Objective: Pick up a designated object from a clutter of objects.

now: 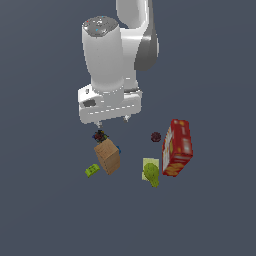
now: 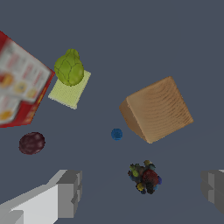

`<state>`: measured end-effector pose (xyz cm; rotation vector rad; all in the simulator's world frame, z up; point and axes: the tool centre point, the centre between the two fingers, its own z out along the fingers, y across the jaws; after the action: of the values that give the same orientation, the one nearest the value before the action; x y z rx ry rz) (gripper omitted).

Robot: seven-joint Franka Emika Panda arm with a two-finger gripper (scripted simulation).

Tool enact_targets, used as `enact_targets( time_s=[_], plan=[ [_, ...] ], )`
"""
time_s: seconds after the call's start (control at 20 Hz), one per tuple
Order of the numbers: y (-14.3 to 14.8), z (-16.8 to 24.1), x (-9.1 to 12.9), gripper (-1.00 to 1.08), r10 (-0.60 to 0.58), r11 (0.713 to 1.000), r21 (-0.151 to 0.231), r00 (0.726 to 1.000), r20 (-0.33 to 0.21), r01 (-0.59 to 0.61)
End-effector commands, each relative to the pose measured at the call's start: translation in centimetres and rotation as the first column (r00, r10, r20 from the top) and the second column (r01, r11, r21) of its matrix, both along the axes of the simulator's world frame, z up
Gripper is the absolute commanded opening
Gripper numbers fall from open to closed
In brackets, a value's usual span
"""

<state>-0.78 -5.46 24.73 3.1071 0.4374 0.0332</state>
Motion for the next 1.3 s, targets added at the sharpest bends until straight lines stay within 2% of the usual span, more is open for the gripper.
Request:
enact_targets(
  time_s=[0.0,0.5,1.25],
  plan=[
    [-0.9,-1.7,-0.4,1.00,0.042,0.999,0.002,0.999,-0.001,-0.042],
    [-4.5,-7.9,-2.9,1.00,0.201,0.980,0.007,0.980,-0.006,-0.201],
    [-8.8,-15.2,-7.9,1.00,0.397,0.918,0.003,0.918,-0.017,-0.397]
  ],
)
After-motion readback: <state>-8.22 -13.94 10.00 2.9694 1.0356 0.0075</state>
